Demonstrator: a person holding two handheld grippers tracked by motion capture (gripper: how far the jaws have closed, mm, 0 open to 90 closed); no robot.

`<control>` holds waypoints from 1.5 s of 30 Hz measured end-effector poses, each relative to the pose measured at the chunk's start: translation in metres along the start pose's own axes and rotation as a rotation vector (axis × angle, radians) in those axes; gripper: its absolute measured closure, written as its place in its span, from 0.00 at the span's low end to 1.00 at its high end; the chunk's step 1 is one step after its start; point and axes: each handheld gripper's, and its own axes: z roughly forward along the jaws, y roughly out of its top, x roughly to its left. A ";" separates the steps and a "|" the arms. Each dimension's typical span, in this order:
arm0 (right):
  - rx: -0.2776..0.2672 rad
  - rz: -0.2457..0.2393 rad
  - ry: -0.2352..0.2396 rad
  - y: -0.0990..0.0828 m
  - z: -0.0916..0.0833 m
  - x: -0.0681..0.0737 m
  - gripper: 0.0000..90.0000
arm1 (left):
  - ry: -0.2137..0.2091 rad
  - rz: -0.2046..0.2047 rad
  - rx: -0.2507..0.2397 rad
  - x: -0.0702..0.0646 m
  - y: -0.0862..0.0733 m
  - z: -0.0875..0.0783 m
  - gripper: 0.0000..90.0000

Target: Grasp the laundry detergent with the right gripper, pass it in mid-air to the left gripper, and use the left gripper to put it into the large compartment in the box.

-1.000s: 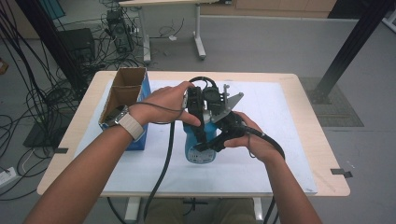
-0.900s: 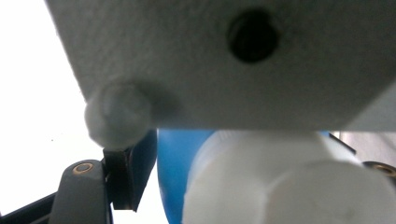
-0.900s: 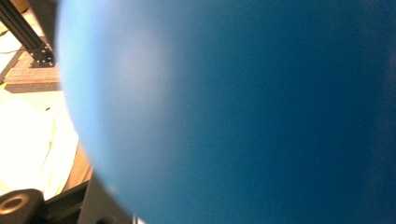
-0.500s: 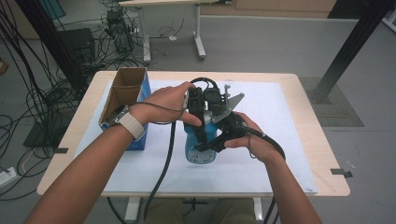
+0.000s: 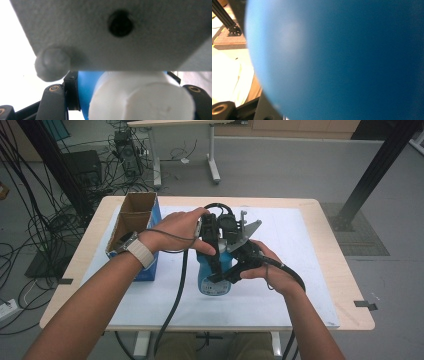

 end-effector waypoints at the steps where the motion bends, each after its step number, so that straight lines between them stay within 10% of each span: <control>1: 0.001 -0.002 -0.003 0.000 0.000 0.000 0.49 | 0.003 -0.005 -0.008 0.000 0.000 0.001 0.42; 45: 0.016 0.014 -0.001 0.002 -0.003 0.005 0.49 | 0.000 -0.006 -0.009 -0.002 -0.001 -0.001 0.42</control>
